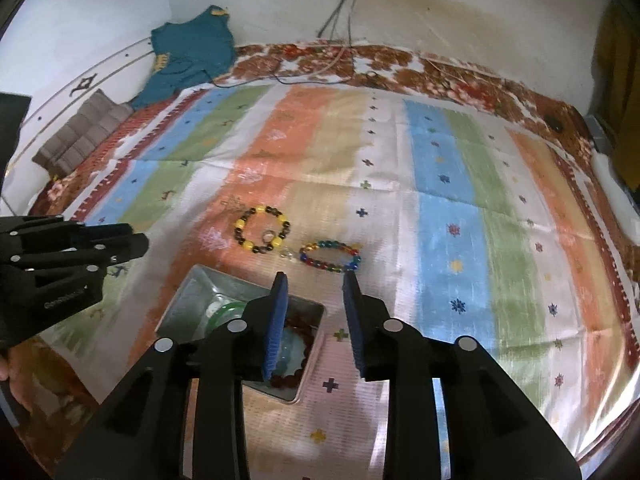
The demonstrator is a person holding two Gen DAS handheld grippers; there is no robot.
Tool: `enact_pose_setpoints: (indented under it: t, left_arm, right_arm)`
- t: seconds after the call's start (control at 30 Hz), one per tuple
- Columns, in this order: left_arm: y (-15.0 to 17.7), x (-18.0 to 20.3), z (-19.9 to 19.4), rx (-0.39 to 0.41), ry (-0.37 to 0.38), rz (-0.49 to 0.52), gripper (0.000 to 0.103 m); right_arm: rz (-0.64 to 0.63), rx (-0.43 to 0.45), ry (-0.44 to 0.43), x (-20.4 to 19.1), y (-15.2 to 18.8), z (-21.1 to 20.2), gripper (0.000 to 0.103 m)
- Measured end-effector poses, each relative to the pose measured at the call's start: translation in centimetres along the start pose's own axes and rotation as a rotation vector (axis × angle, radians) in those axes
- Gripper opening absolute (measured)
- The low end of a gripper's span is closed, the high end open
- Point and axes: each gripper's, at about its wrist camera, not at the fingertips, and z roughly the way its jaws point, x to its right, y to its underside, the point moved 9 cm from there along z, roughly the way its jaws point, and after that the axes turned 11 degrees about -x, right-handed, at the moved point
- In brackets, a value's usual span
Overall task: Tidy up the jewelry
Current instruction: 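Lift both items over the silver tin and open both tools to drop them, then move both open tools toward the yellow-black and multicolour bead bracelets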
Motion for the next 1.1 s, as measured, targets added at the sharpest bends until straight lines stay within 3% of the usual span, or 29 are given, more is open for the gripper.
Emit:
enact_pose_setpoints:
  t: [0.43,0.8,1.1]
  left_arm:
    - [-3.0,-2.0,2.3,-0.023,-0.025,-0.063,0.052]
    - [-5.1,-2.8,5.0,-0.074,-0.069,-0.069,0.060]
    - [-6.5,-3.1,8.0,-0.133,-0.096,-0.060,0.060]
  right_arm:
    - [0.057,-0.105,0.050,2.1,-1.1,3.9,0.053]
    - [0.073,-0.158,0.059,2.9,-1.9,6.2,0.069]
    - [0.116,-0.223,0.059,4.3,-2.5,8.9,0.069]
